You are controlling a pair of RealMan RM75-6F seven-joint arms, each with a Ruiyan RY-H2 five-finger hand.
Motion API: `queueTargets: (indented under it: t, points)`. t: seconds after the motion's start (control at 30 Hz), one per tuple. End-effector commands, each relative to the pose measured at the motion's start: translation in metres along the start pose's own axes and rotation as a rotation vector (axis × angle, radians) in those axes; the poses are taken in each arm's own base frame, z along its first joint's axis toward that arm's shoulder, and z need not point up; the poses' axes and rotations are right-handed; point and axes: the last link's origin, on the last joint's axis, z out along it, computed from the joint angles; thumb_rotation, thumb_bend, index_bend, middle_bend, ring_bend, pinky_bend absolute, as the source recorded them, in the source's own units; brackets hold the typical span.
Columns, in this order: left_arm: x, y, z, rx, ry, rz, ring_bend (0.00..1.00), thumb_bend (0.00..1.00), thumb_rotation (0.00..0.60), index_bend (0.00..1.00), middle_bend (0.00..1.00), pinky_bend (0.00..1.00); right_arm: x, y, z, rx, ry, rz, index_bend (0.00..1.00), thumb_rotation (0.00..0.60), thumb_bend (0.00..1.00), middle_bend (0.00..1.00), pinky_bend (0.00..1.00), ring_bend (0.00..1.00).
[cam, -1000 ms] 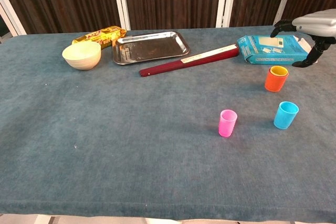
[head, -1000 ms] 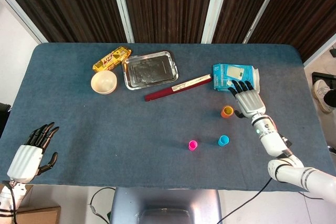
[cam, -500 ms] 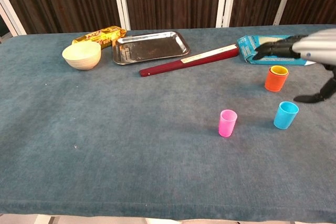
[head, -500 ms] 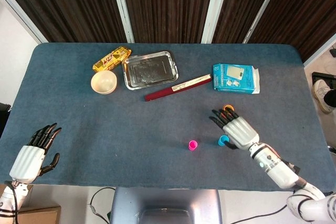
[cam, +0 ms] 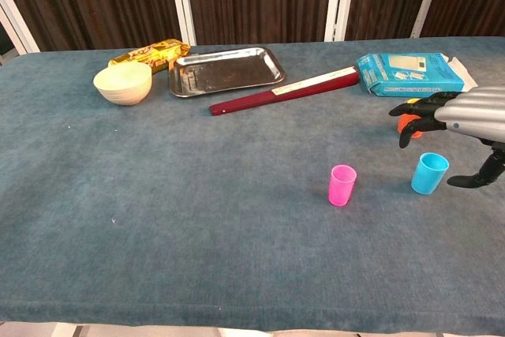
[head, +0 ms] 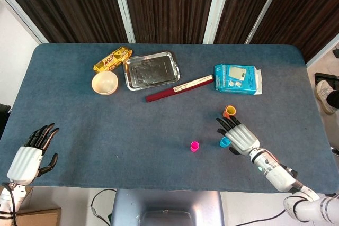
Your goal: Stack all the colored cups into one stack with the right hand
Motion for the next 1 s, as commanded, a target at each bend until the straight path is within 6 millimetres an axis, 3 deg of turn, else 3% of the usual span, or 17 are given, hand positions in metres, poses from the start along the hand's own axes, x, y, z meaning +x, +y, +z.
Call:
queueTargets:
  t: [0.03, 0.5, 0.7, 0.8, 1.0]
  points:
    - [0.0, -0.001, 0.0, 0.002, 0.002, -0.001, 0.0, 0.47, 0.6, 0.0, 0.0, 0.13, -0.002, 0.0, 0.005, -0.004, -0.003, 0.005, 0.41, 0.6, 0.41, 0.0, 0.0, 0.0]
    - [0.002, -0.002, 0.0, 0.002, 0.005, -0.005, 0.0, 0.47, 0.6, 0.0, 0.0, 0.13, -0.002, -0.005, 0.01, 0.007, 0.033, 0.014, 0.63, 0.6, 0.41, 0.01, 0.0, 0.0]
    - [0.002, -0.002, 0.0, 0.001, 0.008, -0.006, 0.0, 0.47, 0.6, 0.0, 0.0, 0.13, 0.004, 0.001, 0.006, -0.016, 0.054, 0.034, 0.65, 0.6, 0.41, 0.02, 0.0, 0.0]
    - [0.002, -0.002, 0.0, 0.001, 0.006, -0.004, 0.0, 0.47, 0.6, 0.0, 0.0, 0.13, 0.018, 0.007, 0.005, -0.036, 0.107, 0.07, 0.65, 0.6, 0.41, 0.02, 0.0, 0.0]
    - [-0.002, -0.001, 0.002, 0.002, -0.007, 0.004, 0.0, 0.47, 0.6, 0.0, 0.0, 0.13, 0.068, 0.035, 0.016, -0.121, 0.236, 0.172, 0.64, 0.6, 0.41, 0.02, 0.0, 0.0]
